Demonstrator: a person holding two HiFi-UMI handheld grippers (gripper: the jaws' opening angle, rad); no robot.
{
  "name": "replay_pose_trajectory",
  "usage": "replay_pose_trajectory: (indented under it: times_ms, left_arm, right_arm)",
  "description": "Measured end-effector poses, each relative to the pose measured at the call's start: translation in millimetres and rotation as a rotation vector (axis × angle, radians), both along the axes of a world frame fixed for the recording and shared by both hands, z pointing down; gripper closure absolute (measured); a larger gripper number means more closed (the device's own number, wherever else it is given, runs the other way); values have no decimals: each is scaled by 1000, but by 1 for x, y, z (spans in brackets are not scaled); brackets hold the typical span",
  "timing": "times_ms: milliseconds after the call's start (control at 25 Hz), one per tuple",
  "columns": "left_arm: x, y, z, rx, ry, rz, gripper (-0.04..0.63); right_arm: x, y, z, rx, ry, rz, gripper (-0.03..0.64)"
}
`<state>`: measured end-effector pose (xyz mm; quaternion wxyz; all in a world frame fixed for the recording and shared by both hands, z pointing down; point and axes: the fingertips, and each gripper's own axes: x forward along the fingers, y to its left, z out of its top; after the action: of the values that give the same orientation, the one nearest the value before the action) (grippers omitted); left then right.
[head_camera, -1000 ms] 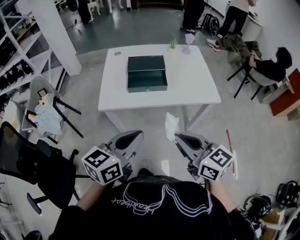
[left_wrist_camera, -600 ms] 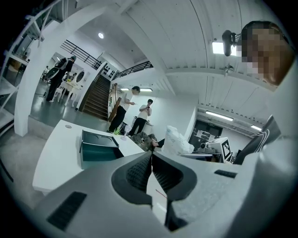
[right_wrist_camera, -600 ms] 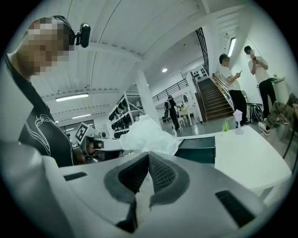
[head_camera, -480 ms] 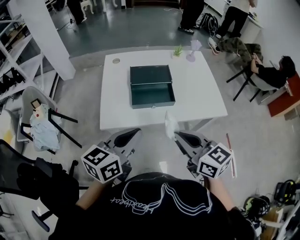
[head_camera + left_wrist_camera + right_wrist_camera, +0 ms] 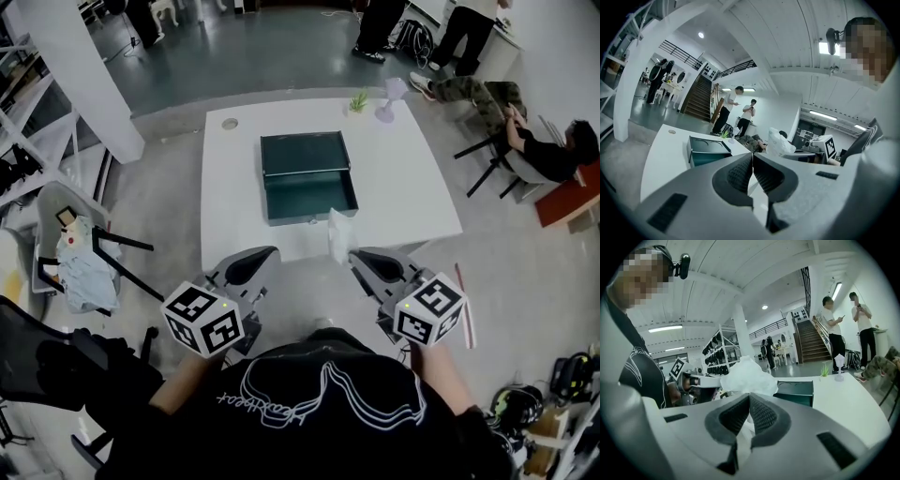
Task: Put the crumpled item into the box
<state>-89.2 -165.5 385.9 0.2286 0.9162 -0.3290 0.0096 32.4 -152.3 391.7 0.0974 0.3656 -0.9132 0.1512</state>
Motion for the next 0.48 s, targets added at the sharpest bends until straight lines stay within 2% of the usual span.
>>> replay_pose_trajectory:
  times_ms: [160, 480]
  left_arm:
    - [-4, -12, 10, 4, -39, -23, 589]
    - [-10, -42, 16, -24, -43, -60, 589]
  right_arm:
    - [0, -18, 8, -10, 49, -4, 612]
    - [-1, -69, 23, 19, 198, -55, 612]
